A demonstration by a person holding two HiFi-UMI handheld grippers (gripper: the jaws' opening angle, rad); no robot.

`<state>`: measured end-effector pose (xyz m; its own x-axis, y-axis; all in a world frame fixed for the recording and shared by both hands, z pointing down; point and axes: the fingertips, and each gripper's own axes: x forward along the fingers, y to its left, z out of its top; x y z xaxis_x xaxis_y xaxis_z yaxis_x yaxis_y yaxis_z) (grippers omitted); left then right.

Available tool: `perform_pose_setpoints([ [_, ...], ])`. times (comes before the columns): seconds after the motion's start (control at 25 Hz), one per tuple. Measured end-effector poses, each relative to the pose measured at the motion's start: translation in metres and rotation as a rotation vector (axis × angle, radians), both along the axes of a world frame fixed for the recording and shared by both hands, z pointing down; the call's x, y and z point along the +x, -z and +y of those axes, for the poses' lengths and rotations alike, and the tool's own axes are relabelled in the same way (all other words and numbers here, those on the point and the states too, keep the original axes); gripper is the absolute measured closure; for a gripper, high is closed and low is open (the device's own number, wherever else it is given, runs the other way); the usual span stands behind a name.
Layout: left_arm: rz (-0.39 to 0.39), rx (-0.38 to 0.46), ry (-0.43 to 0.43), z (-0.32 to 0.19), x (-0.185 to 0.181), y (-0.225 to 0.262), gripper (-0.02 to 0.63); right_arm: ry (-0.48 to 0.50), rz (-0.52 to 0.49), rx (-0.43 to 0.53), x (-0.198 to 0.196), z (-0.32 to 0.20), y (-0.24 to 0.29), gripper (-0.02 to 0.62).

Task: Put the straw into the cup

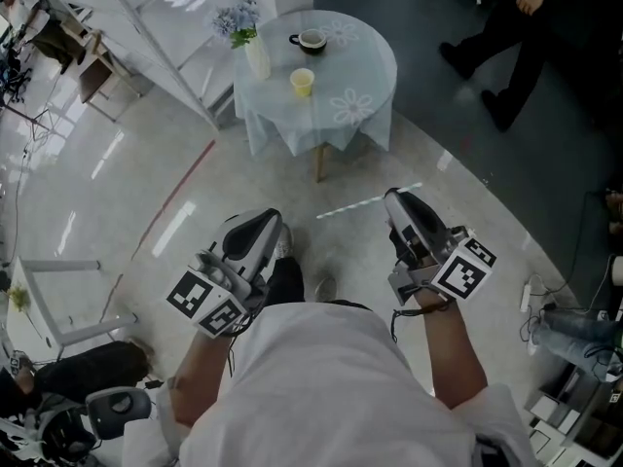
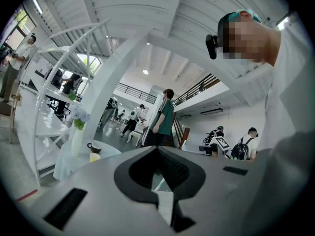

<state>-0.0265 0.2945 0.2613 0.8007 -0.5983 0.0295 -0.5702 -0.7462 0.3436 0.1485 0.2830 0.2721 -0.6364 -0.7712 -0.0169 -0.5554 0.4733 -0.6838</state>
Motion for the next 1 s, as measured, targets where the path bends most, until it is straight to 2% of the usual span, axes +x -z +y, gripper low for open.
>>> perform_pose_setpoints([
  [0.28,0.002,-0.016,-0.012,-0.052,-0.018,-0.012,0.584,-0.011,0.0,-0.017,-0.017,-0.052,-0.011,0.557],
  [1.0,0.008,-0.059,-0.075,-0.232,-0.064,-0.039,0.584,-0.053,0.018,-0.085,-0.069,-0.224,-0.041,0.557],
])
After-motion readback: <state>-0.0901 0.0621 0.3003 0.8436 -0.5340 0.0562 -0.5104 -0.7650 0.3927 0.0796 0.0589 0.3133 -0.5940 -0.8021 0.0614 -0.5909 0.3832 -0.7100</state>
